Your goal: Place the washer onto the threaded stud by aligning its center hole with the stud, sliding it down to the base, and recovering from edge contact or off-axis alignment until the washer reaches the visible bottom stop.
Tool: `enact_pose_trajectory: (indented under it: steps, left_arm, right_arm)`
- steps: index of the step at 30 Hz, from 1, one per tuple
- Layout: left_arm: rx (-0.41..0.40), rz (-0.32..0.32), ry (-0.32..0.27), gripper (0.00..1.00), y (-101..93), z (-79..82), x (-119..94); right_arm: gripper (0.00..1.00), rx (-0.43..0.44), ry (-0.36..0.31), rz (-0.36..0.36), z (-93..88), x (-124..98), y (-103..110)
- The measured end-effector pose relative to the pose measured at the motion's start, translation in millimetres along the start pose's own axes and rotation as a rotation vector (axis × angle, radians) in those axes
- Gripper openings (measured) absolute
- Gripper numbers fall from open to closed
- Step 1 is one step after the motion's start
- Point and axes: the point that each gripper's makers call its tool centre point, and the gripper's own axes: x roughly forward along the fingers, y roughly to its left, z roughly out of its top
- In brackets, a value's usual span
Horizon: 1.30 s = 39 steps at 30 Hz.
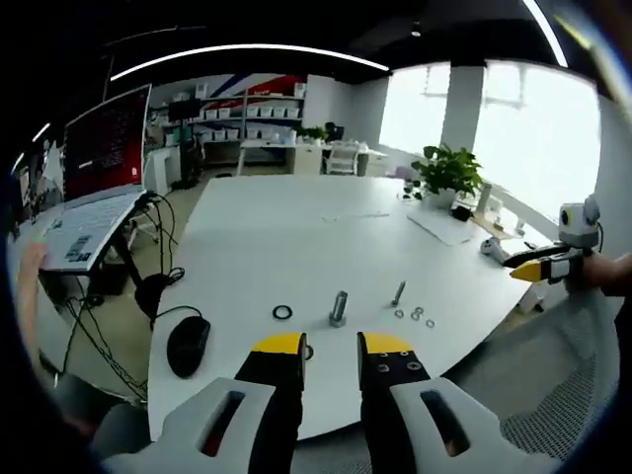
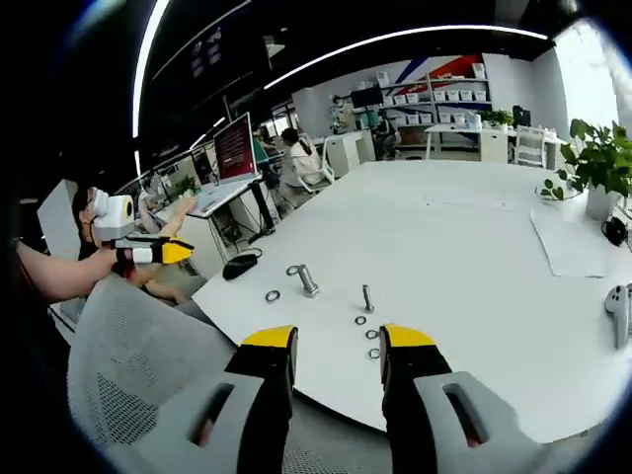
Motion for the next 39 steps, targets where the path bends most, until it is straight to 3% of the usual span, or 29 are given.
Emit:
enact_pose_trajectory:
  steps: [12, 39]
  left_arm:
    - [0.012, -0.009, 0.021, 0.18, -1.0, -3.2, 0.5]
    - [-0.017, 0.002, -0.009, 0.18, 7.3, -2.4, -1.0]
  right_arm:
    - [0.35, 0.003, 0.01, 0.0, -2.0, 1.4, 1.1]
    - [0.35, 0.0, 0.032, 0.012, -7.9, 1.8, 2.6]
